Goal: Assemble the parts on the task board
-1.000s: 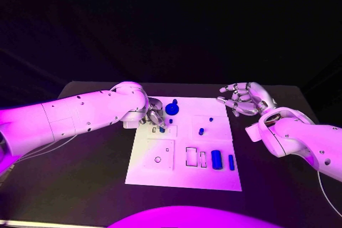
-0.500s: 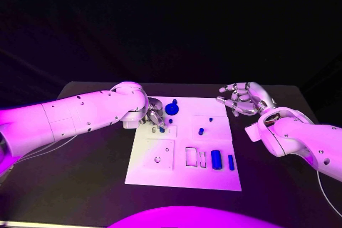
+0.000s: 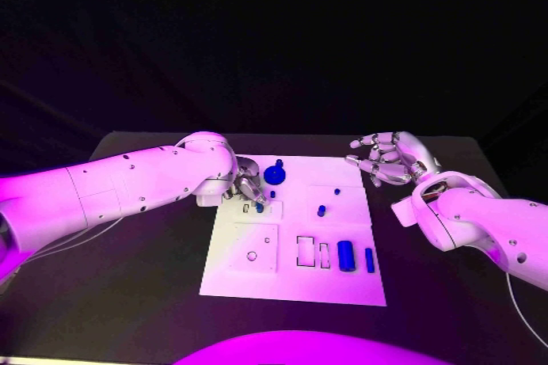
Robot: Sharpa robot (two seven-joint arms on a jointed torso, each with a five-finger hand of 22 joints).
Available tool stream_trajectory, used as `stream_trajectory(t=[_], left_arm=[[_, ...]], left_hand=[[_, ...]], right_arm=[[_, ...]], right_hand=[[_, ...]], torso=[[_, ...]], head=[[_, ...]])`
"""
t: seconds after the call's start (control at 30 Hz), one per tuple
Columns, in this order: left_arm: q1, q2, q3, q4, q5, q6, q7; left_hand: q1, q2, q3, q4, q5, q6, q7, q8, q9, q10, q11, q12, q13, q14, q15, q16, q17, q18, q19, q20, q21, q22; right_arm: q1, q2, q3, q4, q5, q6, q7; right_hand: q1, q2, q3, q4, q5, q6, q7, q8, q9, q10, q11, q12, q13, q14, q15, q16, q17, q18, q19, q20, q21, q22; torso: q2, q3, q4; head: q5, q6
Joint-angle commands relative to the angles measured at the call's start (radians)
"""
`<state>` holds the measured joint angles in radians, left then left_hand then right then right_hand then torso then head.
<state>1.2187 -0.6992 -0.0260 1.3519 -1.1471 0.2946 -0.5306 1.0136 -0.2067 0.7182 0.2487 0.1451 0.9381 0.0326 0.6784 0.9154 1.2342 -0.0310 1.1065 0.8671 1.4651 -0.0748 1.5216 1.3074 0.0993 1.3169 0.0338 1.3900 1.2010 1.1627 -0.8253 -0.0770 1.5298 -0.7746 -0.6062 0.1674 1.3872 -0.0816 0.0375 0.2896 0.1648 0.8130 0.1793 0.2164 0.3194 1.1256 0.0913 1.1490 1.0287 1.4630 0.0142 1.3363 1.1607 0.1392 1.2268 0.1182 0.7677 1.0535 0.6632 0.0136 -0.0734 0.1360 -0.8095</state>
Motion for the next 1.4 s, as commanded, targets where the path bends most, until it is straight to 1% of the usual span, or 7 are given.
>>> stream_trajectory(t=[0.03, 0.43, 0.6, 0.9, 1.07, 1.2, 1.4], left_arm=[[-0.004, 0.006, -0.003, 0.002, 0.003, 0.006, 0.006], [-0.004, 0.005, -0.004, 0.000, -0.001, 0.016, 0.006], [-0.004, 0.002, -0.004, 0.002, -0.005, 0.024, 0.006], [-0.005, -0.006, -0.004, 0.008, -0.009, 0.027, 0.006], [-0.006, -0.008, -0.003, 0.011, -0.010, 0.025, 0.006], [-0.006, -0.009, -0.003, 0.012, -0.011, 0.020, 0.007], [-0.006, -0.014, -0.003, 0.017, -0.014, 0.007, 0.007]], left_hand=[[-0.010, -0.001, -0.010, 0.001, -0.005, 0.002, 0.007, -0.004, -0.001, 0.000, 0.005, -0.007, 0.001, 0.081, -0.004, 0.003, 0.183, -0.019, 0.007, 0.002, -0.003, 0.000], [-0.013, 0.001, -0.026, 0.013, -0.004, 0.003, 0.007, -0.005, -0.001, 0.000, 0.005, -0.006, 0.002, 0.081, -0.003, 0.003, 0.184, -0.019, 0.008, 0.002, -0.003, 0.001], [-0.013, -0.004, -0.040, 0.020, -0.005, 0.003, 0.007, -0.007, 0.000, -0.001, 0.006, -0.007, 0.003, 0.081, -0.003, 0.003, 0.183, -0.020, 0.008, 0.003, -0.003, 0.001], [-0.024, -0.008, -0.090, 0.042, -0.004, 0.007, 0.009, -0.010, 0.001, -0.002, 0.007, -0.007, 0.004, 0.081, -0.002, 0.002, 0.183, -0.020, 0.008, 0.003, -0.004, 0.002], [-0.044, -0.002, -0.124, 0.044, -0.004, 0.009, 0.009, -0.013, 0.001, 0.000, 0.007, -0.005, 0.007, 0.081, -0.002, 0.002, 0.184, -0.020, 0.010, 0.004, -0.003, 0.005], [-0.055, 0.000, -0.142, 0.044, -0.004, 0.010, 0.009, -0.014, 0.002, 0.000, 0.007, -0.005, 0.007, 0.081, -0.002, 0.002, 0.184, -0.020, 0.010, 0.004, -0.004, 0.004], [-0.070, 0.002, -0.167, 0.044, -0.005, 0.011, 0.009, -0.016, 0.002, 0.000, 0.007, -0.005, 0.009, 0.081, -0.002, 0.002, 0.184, -0.020, 0.010, 0.004, -0.005, 0.004]], right_arm=[[-0.001, 0.000, 0.000, 0.002, -0.003, 0.000, 0.011], [-0.001, -0.001, 0.000, 0.001, -0.003, 0.001, 0.012], [-0.002, -0.001, 0.000, 0.001, -0.003, 0.002, 0.013], [-0.003, -0.001, 0.000, 0.001, -0.003, 0.002, 0.015], [-0.003, -0.001, 0.000, 0.001, -0.003, 0.002, 0.015], [-0.004, -0.001, 0.000, 0.000, -0.003, 0.001, 0.015], [-0.004, -0.001, 0.000, 0.000, -0.003, 0.000, 0.016]], right_hand=[[-0.002, 0.012, -0.006, 0.001, 0.002, -0.009, -0.001, 0.007, -0.001, -0.007, 0.001, -0.006, -0.002, -0.004, -0.001, -0.007, -0.003, 0.014, 0.002, -0.001, -0.004, -0.001], [-0.003, 0.012, -0.007, 0.001, 0.002, -0.010, -0.001, 0.007, -0.001, -0.007, 0.001, -0.006, -0.002, -0.005, -0.001, -0.007, -0.003, 0.014, 0.001, -0.001, -0.007, -0.003], [-0.003, 0.012, -0.007, 0.001, 0.002, -0.010, -0.001, 0.007, -0.001, -0.007, 0.001, -0.006, -0.002, -0.005, -0.001, -0.008, -0.003, 0.014, 0.001, -0.001, -0.008, -0.004], [-0.004, 0.012, -0.008, 0.001, 0.002, -0.010, 0.000, 0.007, -0.001, -0.007, 0.001, -0.006, -0.003, -0.004, -0.001, -0.007, -0.002, 0.014, 0.001, -0.001, -0.008, -0.004], [-0.007, 0.012, -0.009, 0.002, 0.001, -0.011, 0.000, 0.007, -0.002, -0.007, 0.001, -0.006, -0.003, -0.004, -0.001, -0.008, -0.002, 0.014, 0.002, -0.001, -0.009, -0.004], [-0.007, 0.012, -0.009, 0.002, 0.001, -0.011, 0.000, 0.007, -0.002, -0.007, 0.001, -0.006, -0.003, -0.004, -0.001, -0.008, -0.002, 0.014, 0.002, -0.001, -0.009, -0.004], [-0.009, 0.013, -0.010, 0.002, 0.001, -0.011, 0.000, 0.007, -0.002, -0.008, 0.002, -0.007, -0.004, -0.004, -0.001, -0.008, -0.003, 0.014, 0.002, -0.001, -0.010, -0.005]], torso=[[0.000, 0.0001, 0.0004], [0.000, 0.0001, -0.0002], [0.000, -0.0003, 0.0001], [-0.001, -0.0005, 0.0007], [0.000, -0.0009, -0.0002], [0.000, 0.0002, 0.0005], [0.000, 0.0000, -0.0003]], head=[[0.000, 0.000], [-0.002, -0.002], [-0.002, -0.002], [-0.002, -0.003], [-0.002, -0.003], [-0.001, -0.002], [0.001, -0.001]])
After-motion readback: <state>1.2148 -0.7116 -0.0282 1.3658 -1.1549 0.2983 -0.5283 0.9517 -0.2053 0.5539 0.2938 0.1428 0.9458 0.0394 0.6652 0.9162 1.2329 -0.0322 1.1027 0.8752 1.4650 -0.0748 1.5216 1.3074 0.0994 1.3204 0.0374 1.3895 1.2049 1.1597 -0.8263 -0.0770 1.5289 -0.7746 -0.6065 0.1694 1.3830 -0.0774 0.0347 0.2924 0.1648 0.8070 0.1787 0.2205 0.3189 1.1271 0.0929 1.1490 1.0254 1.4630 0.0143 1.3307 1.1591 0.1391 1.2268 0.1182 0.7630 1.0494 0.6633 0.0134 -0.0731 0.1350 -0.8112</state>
